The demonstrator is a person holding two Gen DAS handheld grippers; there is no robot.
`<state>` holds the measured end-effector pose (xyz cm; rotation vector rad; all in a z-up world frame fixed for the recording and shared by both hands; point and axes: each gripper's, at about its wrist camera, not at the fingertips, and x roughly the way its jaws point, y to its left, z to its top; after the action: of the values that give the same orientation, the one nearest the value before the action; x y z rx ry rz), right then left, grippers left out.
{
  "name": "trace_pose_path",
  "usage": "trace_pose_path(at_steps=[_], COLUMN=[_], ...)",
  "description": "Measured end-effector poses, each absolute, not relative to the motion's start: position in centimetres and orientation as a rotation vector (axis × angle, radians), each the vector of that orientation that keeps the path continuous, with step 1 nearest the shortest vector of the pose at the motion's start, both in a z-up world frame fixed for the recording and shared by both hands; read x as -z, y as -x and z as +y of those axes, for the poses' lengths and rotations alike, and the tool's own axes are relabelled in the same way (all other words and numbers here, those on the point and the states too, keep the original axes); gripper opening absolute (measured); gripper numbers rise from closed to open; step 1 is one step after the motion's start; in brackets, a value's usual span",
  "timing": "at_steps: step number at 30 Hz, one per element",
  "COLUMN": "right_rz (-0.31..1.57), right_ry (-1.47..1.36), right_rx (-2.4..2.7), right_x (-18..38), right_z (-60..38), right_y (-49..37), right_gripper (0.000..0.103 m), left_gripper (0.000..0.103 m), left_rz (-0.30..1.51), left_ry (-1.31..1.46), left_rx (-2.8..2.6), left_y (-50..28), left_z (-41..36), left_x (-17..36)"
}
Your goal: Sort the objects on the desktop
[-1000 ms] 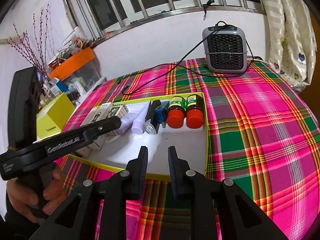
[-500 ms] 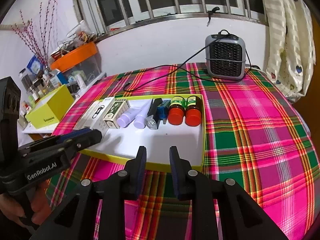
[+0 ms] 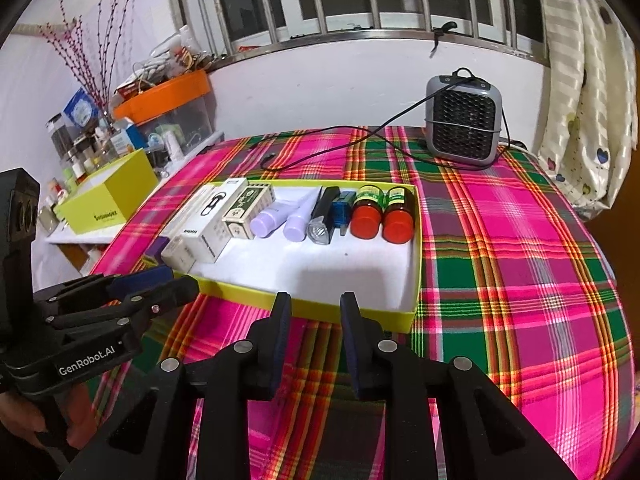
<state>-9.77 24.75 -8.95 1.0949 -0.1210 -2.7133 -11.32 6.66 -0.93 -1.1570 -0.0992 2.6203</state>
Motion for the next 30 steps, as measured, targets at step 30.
trace_pose_path(at_steps=[30], right_rz=[-0.021], right_ry=[-1.11], right_rx=[2.655], right_x=[8.9], right_z=[23.6], right_y=[5.2], right_gripper=[0.028], left_gripper=[0.04], left_rz=[-0.028], left_ry=[1.165], left_rx=[-2.69], left_y=[5.9], left_z=[6.4], left_x=[0.2])
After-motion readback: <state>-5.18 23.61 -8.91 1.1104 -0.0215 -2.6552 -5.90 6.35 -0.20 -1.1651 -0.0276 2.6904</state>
